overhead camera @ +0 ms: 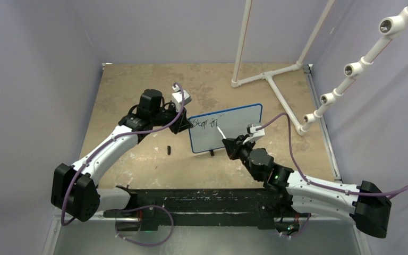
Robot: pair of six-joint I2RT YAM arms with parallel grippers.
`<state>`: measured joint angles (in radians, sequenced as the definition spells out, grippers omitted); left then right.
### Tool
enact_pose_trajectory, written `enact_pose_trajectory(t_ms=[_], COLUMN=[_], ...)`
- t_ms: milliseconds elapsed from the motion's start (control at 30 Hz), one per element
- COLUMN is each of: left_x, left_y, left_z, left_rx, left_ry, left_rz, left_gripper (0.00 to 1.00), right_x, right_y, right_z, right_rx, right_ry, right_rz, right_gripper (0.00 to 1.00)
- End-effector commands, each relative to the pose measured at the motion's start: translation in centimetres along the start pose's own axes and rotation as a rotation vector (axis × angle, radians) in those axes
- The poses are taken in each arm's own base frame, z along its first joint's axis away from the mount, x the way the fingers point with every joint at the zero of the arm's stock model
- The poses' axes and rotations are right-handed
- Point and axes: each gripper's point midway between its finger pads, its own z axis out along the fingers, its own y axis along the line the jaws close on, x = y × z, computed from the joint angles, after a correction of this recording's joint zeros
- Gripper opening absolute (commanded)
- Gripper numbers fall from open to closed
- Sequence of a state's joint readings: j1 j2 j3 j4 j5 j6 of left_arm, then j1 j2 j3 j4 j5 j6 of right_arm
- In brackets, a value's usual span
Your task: Write a sentence on the whiteboard
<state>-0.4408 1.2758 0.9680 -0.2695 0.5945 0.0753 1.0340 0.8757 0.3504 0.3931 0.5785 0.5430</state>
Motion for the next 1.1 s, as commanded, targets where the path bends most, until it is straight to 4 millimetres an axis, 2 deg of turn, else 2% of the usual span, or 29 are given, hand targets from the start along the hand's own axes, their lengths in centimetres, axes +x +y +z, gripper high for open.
enact_pose_trajectory(t_ms=[0,200,367,567,667,833,1067], left_x=[-0.5,-0.5,-0.6,-1.1,-1.6,-2.9,-5.6], left_y=[0.2,0.2,0.2,0.0,-0.2,-0.8,-0.8], left_z=[-0.4,-0.4,-0.4,-0.8,-1.0,-1.4,-1.2], left_rx=[-0.016,-0.017,-0.017,-0.018,-0.019,-0.004,0.015], left_ry=[-0.019,-0.02,-0.021,-0.038,-0.055,-0.097,-0.13], left_rz=[0.054,0.054,0.052,0.056,0.058,0.061,0.069], left_gripper=[0.0,0.0,0.0,0.32,0.42,0.49,0.52], right_x=[1.0,0.8,-0.3,-2.5,-3.4,-4.6,-5.5], right_y=[-1.2,-1.3,-0.5,1.1,1.5,1.6,1.7], right_z=[-0.2,-0.3,-0.5,-1.3,-1.7,-2.2,-3.0], right_rx=[0.04,0.042,0.017,-0.059,-0.068,-0.067,-0.096], right_ry=[0.027,0.021,0.005,-0.024,-0.024,-0.032,-0.045], right_rz=[0.0,0.001,0.001,0.002,-0.016,-0.053,-0.108], right_gripper=[0.0,0.0,0.0,0.0,0.0,0.0,0.0])
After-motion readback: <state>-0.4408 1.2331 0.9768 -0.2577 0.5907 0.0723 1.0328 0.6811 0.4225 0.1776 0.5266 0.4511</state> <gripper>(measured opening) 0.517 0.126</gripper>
